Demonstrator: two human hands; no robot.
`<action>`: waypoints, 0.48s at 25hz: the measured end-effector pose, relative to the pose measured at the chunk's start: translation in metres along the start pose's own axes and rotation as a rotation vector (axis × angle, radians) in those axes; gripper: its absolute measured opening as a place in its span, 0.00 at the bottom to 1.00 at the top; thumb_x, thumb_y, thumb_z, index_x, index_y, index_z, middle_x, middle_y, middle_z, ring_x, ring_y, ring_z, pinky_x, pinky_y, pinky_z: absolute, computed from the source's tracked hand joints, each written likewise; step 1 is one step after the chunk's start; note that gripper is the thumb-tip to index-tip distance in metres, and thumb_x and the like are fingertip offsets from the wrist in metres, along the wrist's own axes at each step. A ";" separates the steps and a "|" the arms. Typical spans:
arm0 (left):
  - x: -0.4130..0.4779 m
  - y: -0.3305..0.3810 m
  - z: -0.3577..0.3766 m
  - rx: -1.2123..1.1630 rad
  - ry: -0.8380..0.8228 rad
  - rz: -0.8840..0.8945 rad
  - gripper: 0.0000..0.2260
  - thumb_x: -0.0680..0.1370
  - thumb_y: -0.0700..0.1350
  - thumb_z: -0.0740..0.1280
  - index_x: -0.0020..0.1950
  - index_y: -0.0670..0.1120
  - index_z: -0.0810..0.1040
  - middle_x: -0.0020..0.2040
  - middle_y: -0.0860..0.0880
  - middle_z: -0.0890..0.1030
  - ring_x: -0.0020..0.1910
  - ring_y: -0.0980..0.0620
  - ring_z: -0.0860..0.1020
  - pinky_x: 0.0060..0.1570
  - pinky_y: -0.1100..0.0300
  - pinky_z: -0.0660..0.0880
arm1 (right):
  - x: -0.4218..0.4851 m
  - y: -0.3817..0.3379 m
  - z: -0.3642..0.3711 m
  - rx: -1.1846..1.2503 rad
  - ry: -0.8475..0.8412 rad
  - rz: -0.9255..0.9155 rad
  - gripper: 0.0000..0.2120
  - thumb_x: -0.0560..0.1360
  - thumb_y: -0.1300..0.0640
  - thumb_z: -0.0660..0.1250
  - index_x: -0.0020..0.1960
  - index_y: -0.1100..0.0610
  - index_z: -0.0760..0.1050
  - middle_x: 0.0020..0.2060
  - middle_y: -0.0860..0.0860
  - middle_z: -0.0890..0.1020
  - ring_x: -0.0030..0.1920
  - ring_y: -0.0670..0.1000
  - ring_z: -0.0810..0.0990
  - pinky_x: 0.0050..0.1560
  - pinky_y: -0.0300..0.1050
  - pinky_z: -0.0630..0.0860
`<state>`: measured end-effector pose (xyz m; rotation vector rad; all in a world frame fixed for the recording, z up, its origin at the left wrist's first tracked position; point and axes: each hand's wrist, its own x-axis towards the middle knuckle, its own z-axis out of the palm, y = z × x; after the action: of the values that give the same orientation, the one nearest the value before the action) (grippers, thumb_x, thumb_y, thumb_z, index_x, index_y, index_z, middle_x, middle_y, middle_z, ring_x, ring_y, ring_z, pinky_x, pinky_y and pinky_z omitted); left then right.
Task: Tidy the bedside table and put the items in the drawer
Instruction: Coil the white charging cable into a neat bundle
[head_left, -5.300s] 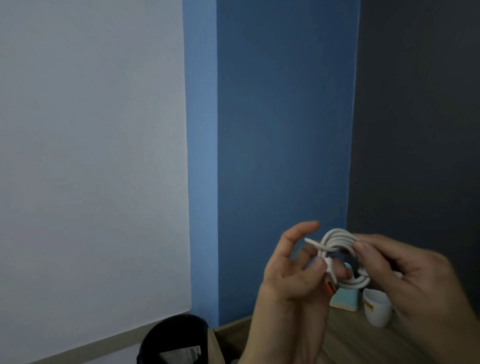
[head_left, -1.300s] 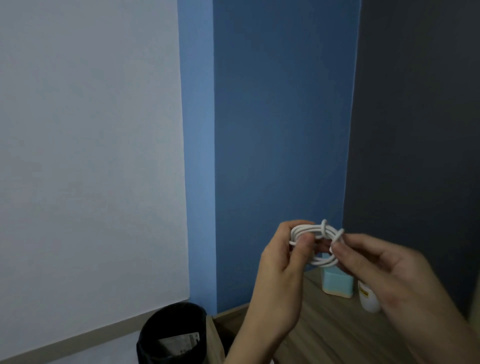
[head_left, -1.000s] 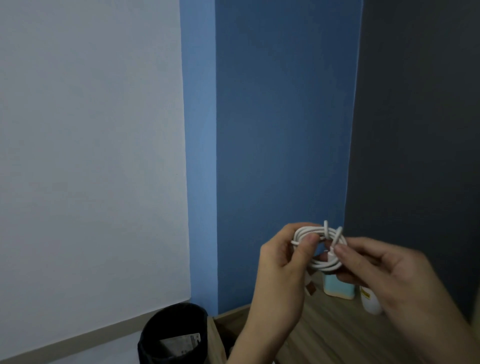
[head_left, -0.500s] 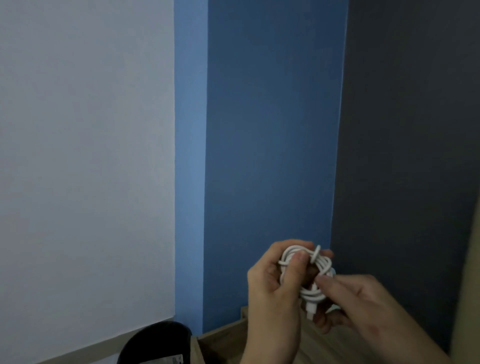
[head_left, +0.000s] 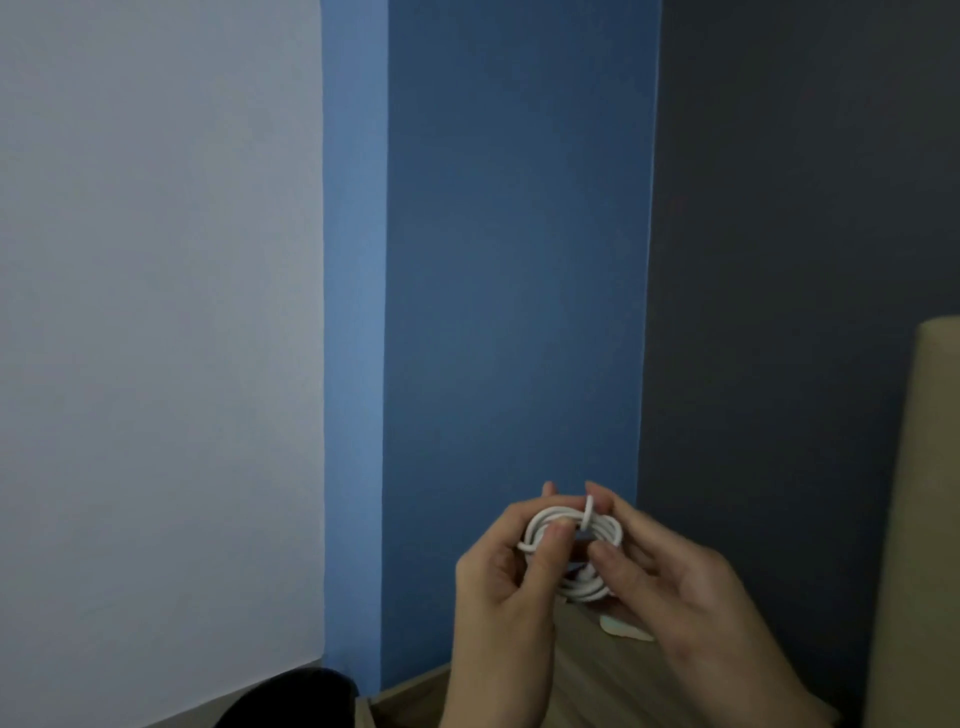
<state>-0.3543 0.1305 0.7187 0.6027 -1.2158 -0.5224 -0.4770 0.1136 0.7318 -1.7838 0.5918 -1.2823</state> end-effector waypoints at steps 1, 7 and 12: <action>0.001 -0.004 -0.001 -0.037 -0.002 -0.023 0.09 0.71 0.44 0.65 0.42 0.52 0.85 0.53 0.55 0.84 0.60 0.59 0.78 0.58 0.64 0.74 | 0.001 -0.001 0.002 0.081 -0.025 0.025 0.23 0.64 0.42 0.71 0.57 0.50 0.79 0.47 0.46 0.86 0.50 0.45 0.84 0.46 0.40 0.80; 0.008 -0.032 -0.001 -0.339 0.039 -0.348 0.09 0.74 0.43 0.65 0.50 0.43 0.82 0.45 0.42 0.85 0.45 0.47 0.82 0.44 0.59 0.79 | 0.014 0.018 0.002 0.281 0.076 0.139 0.09 0.73 0.64 0.64 0.44 0.58 0.83 0.39 0.58 0.87 0.41 0.51 0.85 0.37 0.40 0.82; 0.003 -0.084 -0.021 -0.512 0.193 -0.648 0.12 0.77 0.42 0.61 0.57 0.40 0.78 0.50 0.39 0.83 0.46 0.45 0.80 0.44 0.55 0.78 | 0.028 0.084 0.009 0.348 0.119 0.329 0.10 0.75 0.62 0.63 0.51 0.63 0.80 0.45 0.59 0.86 0.47 0.56 0.85 0.47 0.46 0.82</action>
<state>-0.3372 0.0700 0.6594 0.5786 -0.6410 -1.2458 -0.4509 0.0505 0.6747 -1.2738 0.6526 -1.1831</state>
